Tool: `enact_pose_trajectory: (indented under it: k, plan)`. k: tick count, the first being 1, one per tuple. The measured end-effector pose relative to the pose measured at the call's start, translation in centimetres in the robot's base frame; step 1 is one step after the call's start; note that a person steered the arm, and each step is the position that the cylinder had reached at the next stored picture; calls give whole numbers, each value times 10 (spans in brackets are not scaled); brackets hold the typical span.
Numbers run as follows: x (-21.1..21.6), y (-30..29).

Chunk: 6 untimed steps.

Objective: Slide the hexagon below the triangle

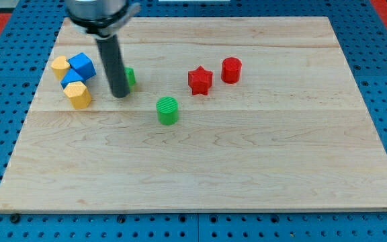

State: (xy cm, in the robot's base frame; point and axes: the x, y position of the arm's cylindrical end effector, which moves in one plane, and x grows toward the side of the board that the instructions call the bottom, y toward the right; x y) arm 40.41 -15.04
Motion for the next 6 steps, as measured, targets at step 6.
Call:
enact_pose_trajectory:
  k: [6]
  plan:
    - [-16, -20]
